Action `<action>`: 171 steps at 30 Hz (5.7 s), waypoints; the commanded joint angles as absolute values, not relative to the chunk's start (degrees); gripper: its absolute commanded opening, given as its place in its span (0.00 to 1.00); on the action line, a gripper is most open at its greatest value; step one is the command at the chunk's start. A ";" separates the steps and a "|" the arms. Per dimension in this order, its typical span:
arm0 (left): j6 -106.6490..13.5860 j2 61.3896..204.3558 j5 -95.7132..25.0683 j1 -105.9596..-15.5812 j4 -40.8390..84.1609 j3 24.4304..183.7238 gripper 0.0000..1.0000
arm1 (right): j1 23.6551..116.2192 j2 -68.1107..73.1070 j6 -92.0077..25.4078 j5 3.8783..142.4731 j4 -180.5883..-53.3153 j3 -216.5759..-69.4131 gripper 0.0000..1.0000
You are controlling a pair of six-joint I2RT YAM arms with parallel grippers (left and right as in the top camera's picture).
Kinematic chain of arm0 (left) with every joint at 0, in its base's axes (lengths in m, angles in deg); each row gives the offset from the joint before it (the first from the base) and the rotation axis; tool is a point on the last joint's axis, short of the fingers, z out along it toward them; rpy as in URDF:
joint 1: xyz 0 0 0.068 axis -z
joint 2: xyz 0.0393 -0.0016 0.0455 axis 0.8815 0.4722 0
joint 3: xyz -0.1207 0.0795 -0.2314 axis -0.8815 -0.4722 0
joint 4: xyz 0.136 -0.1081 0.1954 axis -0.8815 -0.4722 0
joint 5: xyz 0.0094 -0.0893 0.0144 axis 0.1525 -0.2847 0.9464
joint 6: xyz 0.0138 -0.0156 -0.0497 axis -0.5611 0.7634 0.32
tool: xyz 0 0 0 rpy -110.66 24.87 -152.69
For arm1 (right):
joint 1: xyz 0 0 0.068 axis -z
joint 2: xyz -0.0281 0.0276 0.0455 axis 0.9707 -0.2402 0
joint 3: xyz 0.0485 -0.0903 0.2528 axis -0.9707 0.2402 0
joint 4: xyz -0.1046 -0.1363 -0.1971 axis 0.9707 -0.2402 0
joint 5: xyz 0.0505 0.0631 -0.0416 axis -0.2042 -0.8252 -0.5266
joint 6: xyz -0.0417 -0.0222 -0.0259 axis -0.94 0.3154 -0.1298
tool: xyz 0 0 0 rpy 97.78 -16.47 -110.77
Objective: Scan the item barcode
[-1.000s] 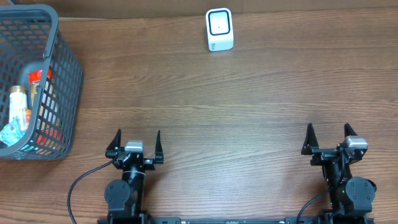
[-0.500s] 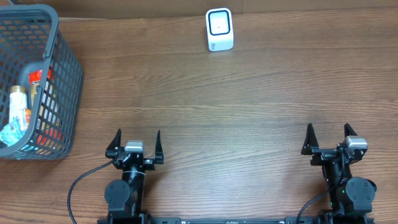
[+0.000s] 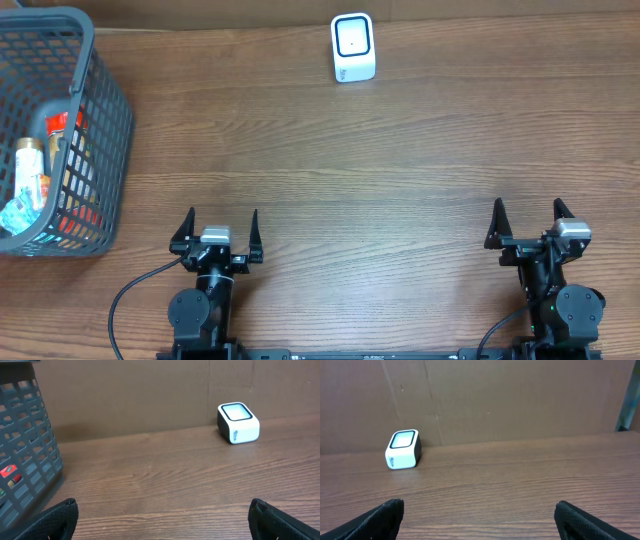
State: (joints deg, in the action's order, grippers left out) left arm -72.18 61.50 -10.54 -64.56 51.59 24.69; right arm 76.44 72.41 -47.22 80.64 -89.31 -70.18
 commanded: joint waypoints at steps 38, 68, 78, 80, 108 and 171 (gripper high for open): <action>-70.96 61.54 -11.59 -64.80 51.59 24.47 1.00 | 76.55 72.89 -47.49 81.32 -88.99 -69.59 1.00; -70.96 61.54 -11.59 -64.80 51.62 24.47 1.00 | 76.55 72.89 -47.49 81.34 -88.99 -69.59 1.00; -70.96 61.54 -11.59 -64.80 51.59 24.47 1.00 | 76.55 72.89 -47.49 81.34 -88.96 -69.59 1.00; -70.96 61.54 -11.59 -64.80 51.59 24.47 1.00 | 76.55 72.89 -47.49 81.34 -88.99 -69.59 1.00; -64.12 61.54 -22.25 -64.78 52.25 24.89 1.00 | 76.55 72.89 -47.49 81.32 -88.96 -69.59 1.00; -65.49 156.07 4.52 -93.41 -11.55 150.24 1.00 | 76.55 72.89 -47.49 81.34 -88.99 -69.59 1.00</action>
